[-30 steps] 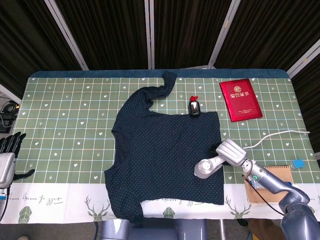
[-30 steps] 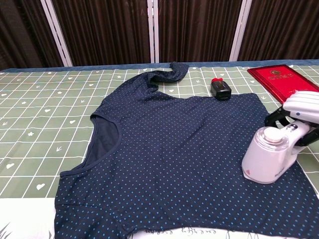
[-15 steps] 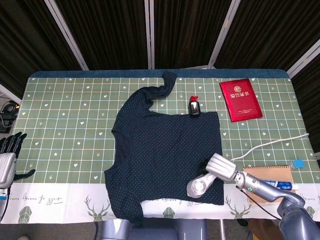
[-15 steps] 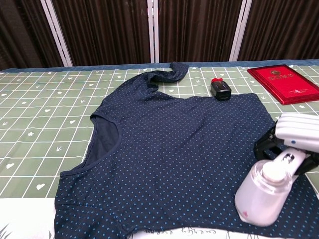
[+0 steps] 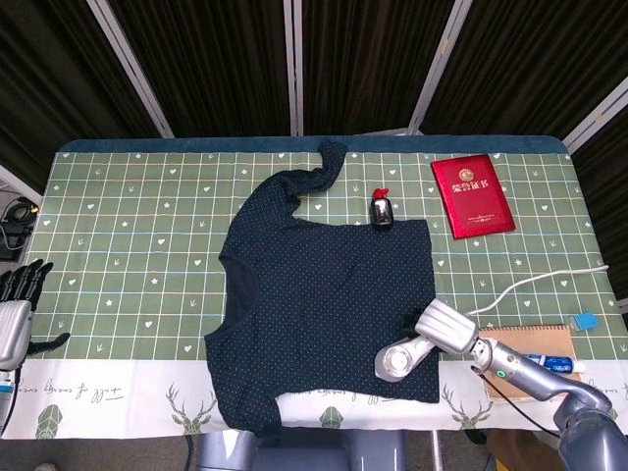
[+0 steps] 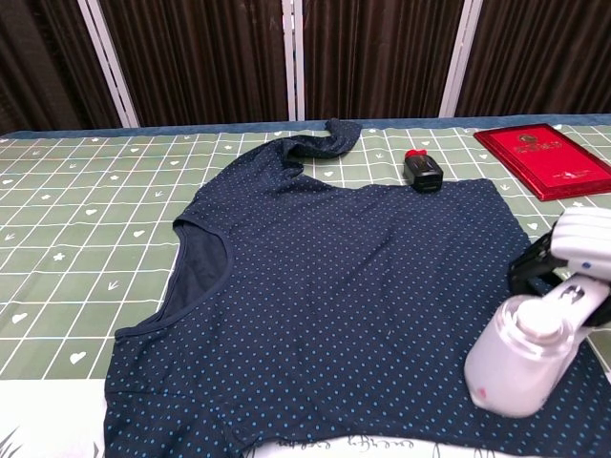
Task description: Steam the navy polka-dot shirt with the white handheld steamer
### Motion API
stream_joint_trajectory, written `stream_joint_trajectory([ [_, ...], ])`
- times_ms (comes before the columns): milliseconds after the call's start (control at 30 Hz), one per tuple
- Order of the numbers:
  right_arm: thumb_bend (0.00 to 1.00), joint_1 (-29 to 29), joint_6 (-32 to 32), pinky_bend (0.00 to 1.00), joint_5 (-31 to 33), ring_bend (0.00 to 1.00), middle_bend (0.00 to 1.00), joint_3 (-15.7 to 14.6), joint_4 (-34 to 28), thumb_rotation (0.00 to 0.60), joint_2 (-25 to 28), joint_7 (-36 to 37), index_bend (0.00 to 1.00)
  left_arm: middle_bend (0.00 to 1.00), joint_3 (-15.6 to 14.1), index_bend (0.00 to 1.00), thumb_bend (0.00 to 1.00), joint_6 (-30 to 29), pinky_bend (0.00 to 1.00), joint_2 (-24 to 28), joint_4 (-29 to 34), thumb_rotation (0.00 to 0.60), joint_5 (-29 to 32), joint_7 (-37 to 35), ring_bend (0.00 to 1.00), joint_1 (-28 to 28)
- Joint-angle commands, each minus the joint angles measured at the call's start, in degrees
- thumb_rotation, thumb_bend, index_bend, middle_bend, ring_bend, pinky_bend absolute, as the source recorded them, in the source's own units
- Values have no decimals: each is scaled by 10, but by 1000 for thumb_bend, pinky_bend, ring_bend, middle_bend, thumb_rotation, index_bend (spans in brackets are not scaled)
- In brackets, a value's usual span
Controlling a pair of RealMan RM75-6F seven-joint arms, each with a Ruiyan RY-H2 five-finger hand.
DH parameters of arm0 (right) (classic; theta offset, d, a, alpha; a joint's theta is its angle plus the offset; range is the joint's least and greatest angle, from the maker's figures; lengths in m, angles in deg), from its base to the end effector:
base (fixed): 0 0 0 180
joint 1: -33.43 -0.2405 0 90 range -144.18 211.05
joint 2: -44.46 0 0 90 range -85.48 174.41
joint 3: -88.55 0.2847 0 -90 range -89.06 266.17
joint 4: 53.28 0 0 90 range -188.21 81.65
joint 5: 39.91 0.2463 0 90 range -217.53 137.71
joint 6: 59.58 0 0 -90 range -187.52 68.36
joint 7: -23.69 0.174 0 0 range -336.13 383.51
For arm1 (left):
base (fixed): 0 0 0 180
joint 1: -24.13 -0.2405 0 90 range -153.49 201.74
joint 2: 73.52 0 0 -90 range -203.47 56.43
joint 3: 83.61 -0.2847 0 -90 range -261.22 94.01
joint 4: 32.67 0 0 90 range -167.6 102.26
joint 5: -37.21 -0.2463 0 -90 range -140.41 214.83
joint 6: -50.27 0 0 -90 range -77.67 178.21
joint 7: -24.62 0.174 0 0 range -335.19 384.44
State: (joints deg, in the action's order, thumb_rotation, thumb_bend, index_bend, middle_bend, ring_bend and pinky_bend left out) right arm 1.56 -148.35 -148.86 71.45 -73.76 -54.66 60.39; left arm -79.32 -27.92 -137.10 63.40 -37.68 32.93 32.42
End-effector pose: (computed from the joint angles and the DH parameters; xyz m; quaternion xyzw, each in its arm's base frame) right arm -0.3327 -0.3434 -0.0189 0.8585 -0.1998 0.3993 0.2523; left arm -0.3580 0.2394 0.1300 -0.5868 -0.4186 -0.3211 0.6142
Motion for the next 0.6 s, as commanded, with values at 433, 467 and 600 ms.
stream_joint_trajectory([
  [433,784,17,18,952,72,669,650,62,48,600,42,64,832,0,0,0,0,7,0,-3,2,600,0,6,0,5],
  [467,784,16,18,952,75,669,650,65,46,600,46,63,832,0,0,0,0,8,0,-3,2,600,0,5,0,6],
  [600,784,12,22,952,95,669,650,85,30,600,66,62,832,0,-2,0,0,12,0,-3,3,600,-2,4,0,8],
])
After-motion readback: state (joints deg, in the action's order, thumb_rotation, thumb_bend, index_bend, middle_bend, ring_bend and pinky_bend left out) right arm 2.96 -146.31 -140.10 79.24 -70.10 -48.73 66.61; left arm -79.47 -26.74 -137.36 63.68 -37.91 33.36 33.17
